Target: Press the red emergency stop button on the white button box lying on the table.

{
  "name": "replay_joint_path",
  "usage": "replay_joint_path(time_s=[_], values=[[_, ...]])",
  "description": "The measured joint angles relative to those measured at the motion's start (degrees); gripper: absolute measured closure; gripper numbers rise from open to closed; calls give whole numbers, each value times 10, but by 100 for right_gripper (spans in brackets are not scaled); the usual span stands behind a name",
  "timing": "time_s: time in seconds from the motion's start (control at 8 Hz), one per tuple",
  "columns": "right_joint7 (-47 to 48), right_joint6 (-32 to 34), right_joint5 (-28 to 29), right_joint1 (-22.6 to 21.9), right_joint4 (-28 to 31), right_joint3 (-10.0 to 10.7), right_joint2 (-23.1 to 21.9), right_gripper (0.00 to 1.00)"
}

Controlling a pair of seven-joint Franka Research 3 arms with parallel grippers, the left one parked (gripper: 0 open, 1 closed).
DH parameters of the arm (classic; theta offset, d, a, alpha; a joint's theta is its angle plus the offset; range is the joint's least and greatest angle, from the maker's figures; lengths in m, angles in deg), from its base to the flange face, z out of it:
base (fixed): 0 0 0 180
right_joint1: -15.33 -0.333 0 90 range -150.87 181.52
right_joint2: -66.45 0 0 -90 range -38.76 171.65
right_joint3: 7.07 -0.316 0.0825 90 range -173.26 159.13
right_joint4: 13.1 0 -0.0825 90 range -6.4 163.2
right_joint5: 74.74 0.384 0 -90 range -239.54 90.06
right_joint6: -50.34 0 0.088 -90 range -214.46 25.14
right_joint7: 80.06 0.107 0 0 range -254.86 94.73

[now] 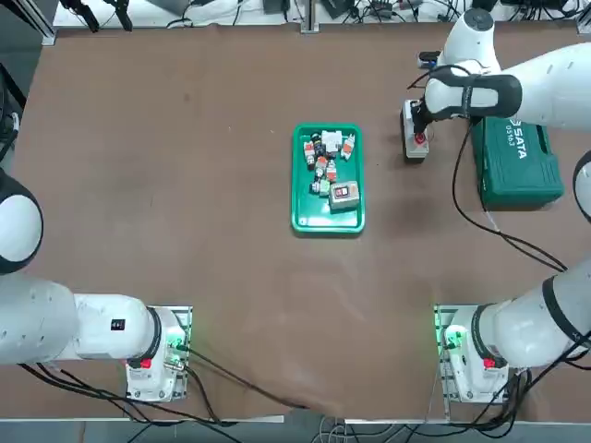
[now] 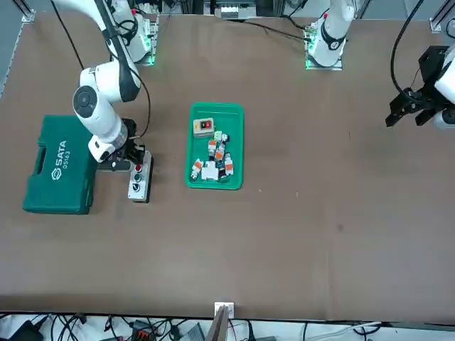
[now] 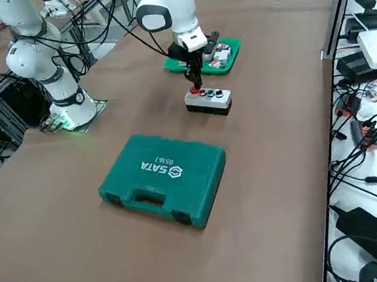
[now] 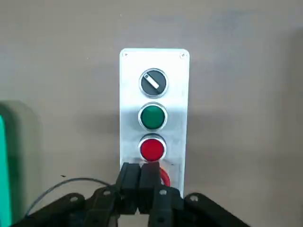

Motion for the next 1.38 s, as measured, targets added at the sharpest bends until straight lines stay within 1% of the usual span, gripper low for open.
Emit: replay_joint_path(time_s=[0.62, 1.38], values=[[0, 2, 0, 0, 18, 3, -17, 98], [1, 2, 0, 0, 26, 4, -15, 98]])
